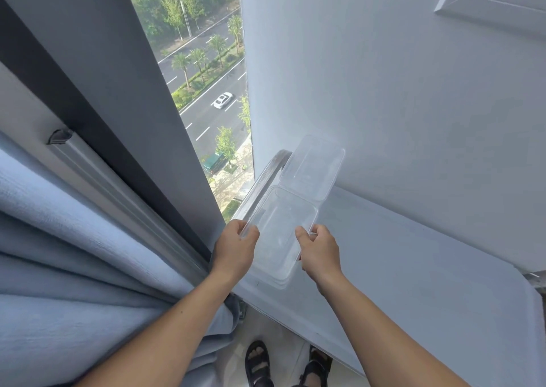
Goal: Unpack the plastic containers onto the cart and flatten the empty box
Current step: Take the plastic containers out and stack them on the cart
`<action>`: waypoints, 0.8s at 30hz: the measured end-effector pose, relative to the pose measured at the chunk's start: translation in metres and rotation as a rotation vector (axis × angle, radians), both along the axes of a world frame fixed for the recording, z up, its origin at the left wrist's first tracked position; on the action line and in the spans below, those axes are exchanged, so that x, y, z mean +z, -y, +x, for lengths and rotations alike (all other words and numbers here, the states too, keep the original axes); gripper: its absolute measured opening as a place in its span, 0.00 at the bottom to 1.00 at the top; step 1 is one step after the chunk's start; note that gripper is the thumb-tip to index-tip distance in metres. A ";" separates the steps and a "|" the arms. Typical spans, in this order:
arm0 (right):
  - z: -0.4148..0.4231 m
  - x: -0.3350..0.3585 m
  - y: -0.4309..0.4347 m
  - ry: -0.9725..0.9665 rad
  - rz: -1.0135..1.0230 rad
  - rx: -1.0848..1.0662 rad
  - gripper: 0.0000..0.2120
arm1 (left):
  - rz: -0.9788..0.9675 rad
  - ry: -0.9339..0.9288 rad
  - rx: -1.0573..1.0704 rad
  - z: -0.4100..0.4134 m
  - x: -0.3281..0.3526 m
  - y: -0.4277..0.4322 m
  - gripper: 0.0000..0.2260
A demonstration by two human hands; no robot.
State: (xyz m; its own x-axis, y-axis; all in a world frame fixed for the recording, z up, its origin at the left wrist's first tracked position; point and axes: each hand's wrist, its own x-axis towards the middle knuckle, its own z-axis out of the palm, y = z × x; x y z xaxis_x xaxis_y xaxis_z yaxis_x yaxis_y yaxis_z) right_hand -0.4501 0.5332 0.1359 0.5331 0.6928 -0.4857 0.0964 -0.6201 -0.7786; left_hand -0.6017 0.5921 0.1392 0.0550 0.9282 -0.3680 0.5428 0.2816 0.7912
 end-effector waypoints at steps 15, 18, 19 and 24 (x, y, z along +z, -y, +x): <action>-0.004 0.009 0.007 -0.024 -0.032 -0.020 0.24 | 0.093 -0.055 -0.042 -0.004 0.016 0.007 0.20; 0.000 0.017 0.016 0.044 -0.033 -0.011 0.27 | 0.265 -0.157 -0.106 0.001 0.029 0.013 0.22; 0.002 0.021 0.020 0.069 -0.034 -0.004 0.27 | 0.329 -0.185 -0.145 0.005 0.034 0.015 0.22; 0.019 0.037 0.049 0.216 -0.041 0.036 0.29 | 0.497 -0.318 -0.434 0.037 0.050 0.027 0.23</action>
